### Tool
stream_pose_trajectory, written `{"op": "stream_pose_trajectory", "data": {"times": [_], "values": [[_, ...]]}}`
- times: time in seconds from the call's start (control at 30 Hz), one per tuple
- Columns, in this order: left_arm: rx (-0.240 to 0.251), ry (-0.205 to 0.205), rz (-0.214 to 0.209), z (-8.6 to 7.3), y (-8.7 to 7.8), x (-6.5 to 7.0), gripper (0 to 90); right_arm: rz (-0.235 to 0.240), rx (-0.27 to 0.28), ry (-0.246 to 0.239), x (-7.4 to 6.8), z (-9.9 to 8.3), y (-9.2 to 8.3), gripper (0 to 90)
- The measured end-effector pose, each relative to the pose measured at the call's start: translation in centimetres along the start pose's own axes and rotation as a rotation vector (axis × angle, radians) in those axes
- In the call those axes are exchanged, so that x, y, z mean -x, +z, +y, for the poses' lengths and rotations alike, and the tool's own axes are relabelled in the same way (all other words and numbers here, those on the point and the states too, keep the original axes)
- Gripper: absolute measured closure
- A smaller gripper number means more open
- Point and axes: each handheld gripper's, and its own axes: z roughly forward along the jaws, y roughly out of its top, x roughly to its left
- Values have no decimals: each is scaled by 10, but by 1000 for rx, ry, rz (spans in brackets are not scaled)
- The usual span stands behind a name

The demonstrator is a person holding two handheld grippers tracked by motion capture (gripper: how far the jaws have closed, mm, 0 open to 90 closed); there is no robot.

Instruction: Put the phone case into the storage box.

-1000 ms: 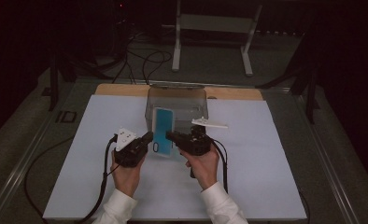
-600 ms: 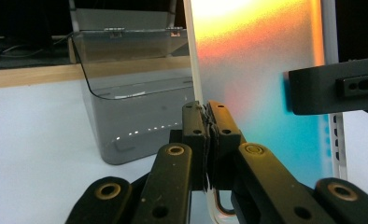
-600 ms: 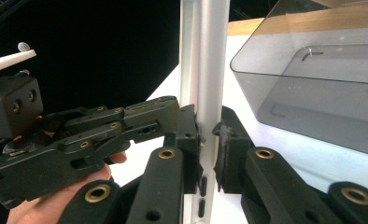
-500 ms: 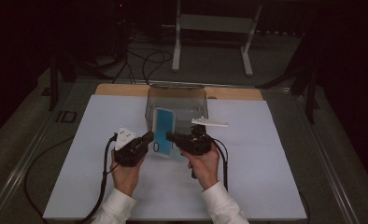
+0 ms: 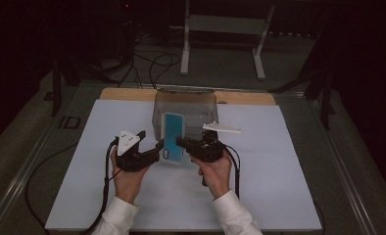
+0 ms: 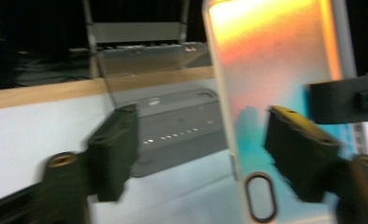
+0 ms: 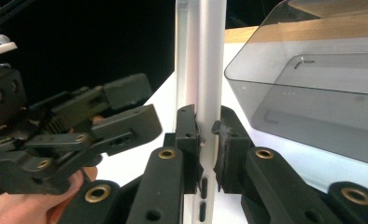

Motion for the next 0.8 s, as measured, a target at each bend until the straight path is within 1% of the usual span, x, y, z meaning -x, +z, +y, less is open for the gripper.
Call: {"op": "stream_pose_trajectory", "data": {"times": [0.07,0.1,0.17,0.27,0.43,0.47,0.53,0.57,0.7,0.8], "values": [[-5,-2,16,2,-1,-2,164,-2,0,-2,1,0,0,819],[-5,-3,21,2,-1,-3,144,-4,0,-1,1,0,0,819],[-11,2,18,3,-3,-6,91,-6,-1,3,1,0,-1,819],[-4,2,13,4,-5,-9,12,-9,-1,-1,1,1,-1,819],[22,4,4,7,-10,-14,2,-11,-4,1,2,2,-1,819],[30,11,2,7,-11,-15,2,-11,-4,0,2,2,-1,819],[35,19,8,8,-12,-17,2,-13,-5,-1,3,3,-2,819],[39,15,6,8,-13,-18,2,-15,-5,-4,3,3,-2,819],[44,17,-17,9,-15,-22,2,-22,-9,-9,3,6,-3,819],[48,38,-30,9,-16,-23,2,-27,-8,-11,4,9,-4,818]]}}
